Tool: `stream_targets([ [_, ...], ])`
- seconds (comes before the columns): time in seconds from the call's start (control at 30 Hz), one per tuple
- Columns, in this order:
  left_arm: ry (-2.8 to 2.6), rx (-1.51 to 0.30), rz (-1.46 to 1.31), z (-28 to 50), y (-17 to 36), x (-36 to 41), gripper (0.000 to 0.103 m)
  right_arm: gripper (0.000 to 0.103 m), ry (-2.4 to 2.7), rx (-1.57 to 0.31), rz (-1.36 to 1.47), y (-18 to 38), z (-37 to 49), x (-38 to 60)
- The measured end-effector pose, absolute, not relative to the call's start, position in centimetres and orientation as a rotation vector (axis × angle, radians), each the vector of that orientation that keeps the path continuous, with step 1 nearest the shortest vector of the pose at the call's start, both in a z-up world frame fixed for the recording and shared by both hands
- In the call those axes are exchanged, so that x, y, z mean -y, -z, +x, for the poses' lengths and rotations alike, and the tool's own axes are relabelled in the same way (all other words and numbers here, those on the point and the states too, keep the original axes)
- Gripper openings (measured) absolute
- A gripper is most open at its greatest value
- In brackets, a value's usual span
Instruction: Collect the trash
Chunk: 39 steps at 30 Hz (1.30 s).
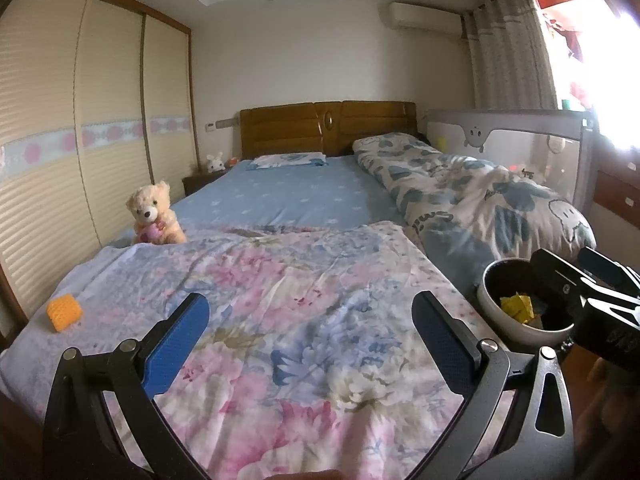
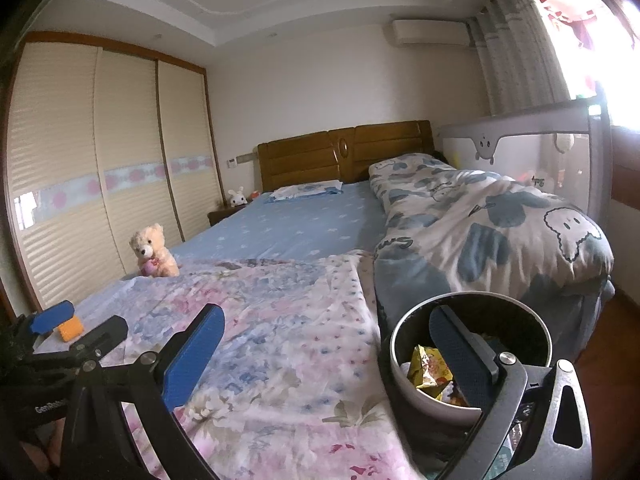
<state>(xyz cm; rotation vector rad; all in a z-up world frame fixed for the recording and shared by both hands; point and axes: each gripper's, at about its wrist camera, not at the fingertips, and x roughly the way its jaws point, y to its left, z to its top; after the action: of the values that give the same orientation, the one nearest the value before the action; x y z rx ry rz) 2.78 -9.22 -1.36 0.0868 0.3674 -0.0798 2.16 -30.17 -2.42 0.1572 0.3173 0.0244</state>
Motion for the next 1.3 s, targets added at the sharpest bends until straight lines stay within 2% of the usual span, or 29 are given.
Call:
stream_targets([
  [1.3,0.086,-0.359,0.087,2.58,1.16,9.23,0.103,0.103,-0.051,-0.307,0.164,2.09,1.88,29.71],
])
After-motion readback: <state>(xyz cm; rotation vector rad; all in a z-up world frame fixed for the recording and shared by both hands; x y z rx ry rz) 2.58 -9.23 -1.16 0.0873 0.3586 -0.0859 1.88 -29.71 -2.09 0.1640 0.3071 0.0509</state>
